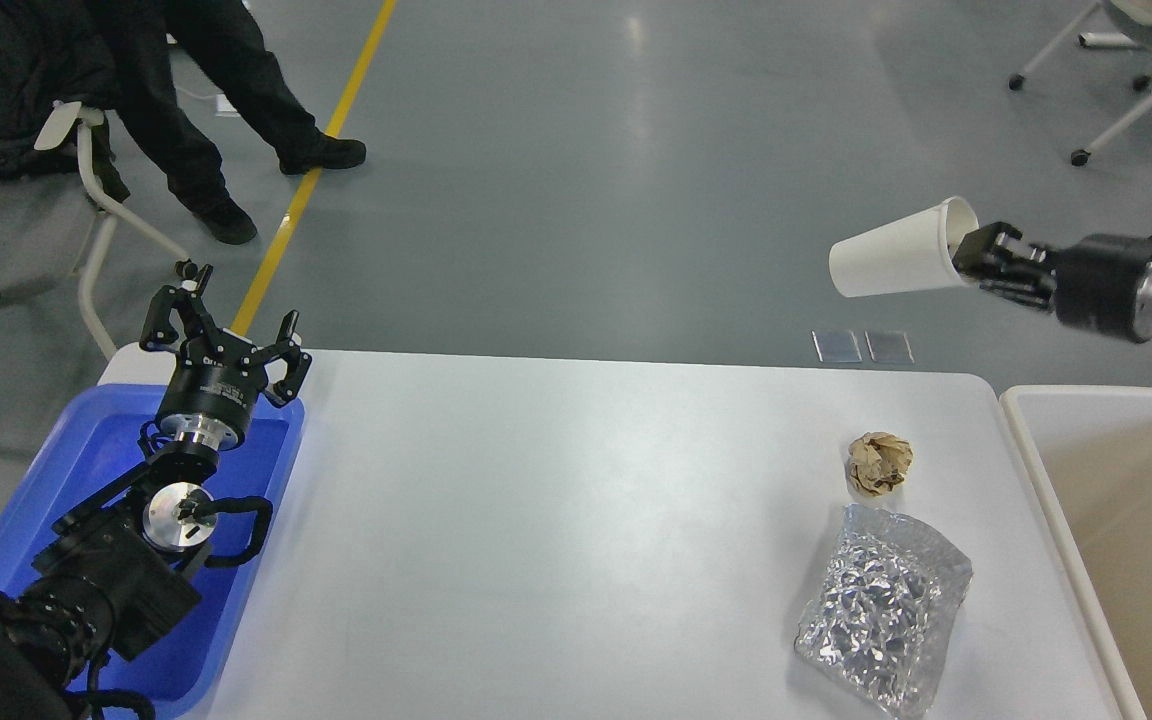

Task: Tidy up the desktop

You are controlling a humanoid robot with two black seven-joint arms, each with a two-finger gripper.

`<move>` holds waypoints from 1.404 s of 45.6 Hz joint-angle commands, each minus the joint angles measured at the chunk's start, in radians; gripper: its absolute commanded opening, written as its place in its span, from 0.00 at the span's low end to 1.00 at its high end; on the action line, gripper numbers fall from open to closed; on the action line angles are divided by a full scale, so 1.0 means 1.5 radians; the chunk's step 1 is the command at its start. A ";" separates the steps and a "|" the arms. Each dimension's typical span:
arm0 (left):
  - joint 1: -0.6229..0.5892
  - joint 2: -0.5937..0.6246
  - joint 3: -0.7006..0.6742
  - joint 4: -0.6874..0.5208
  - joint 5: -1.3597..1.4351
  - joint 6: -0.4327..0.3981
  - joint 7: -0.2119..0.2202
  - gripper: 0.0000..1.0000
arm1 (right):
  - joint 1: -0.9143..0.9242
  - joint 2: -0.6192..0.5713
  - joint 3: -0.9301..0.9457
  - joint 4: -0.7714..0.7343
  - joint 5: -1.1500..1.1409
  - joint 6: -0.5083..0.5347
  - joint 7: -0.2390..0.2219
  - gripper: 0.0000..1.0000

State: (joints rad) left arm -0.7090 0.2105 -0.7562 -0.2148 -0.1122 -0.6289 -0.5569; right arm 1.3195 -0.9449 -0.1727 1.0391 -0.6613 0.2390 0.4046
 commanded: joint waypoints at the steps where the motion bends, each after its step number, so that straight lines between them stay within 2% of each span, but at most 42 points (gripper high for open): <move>1: 0.000 0.000 0.000 0.000 0.000 0.000 0.000 1.00 | -0.024 -0.089 0.030 -0.048 0.132 0.012 -0.001 0.00; 11: 0.000 0.000 0.000 0.000 0.000 0.000 0.000 1.00 | -0.115 -0.081 0.030 -0.234 0.265 0.009 -0.002 0.00; 17: 0.000 0.000 0.000 0.000 0.000 0.000 0.000 1.00 | -0.188 -0.047 0.029 -0.364 0.315 0.008 -0.008 0.00; 27: 0.000 0.000 0.000 0.000 0.000 0.000 0.000 1.00 | -0.313 0.094 0.029 -0.663 0.319 0.009 -0.015 0.00; 34: 0.000 0.000 0.000 0.000 0.000 0.000 0.000 1.00 | -0.360 0.191 0.028 -0.817 0.314 0.007 -0.047 0.00; 38: 0.000 0.000 0.000 0.000 0.000 0.000 0.000 1.00 | -0.369 0.215 0.028 -0.830 0.309 -0.020 -0.081 0.00; 43: 0.000 0.000 0.000 0.000 0.000 0.000 0.001 1.00 | -0.387 0.232 0.022 -0.829 0.305 -0.047 -0.158 0.00; 47: 0.000 0.000 0.000 0.000 0.000 0.000 0.000 1.00 | -0.402 0.254 0.020 -0.828 0.304 -0.055 -0.191 0.00; 57: 0.000 0.000 0.000 0.000 0.000 0.000 0.000 1.00 | -0.435 0.326 0.018 -0.826 0.299 -0.101 -0.229 0.00; 64: 0.000 0.000 0.000 0.000 0.000 0.000 0.000 1.00 | -0.454 0.372 0.020 -0.826 0.299 -0.131 -0.231 0.00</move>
State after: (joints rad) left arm -0.7088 0.2104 -0.7563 -0.2147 -0.1120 -0.6289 -0.5568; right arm 0.6924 -0.4955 -0.1431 -0.1824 -0.2093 0.1127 0.1034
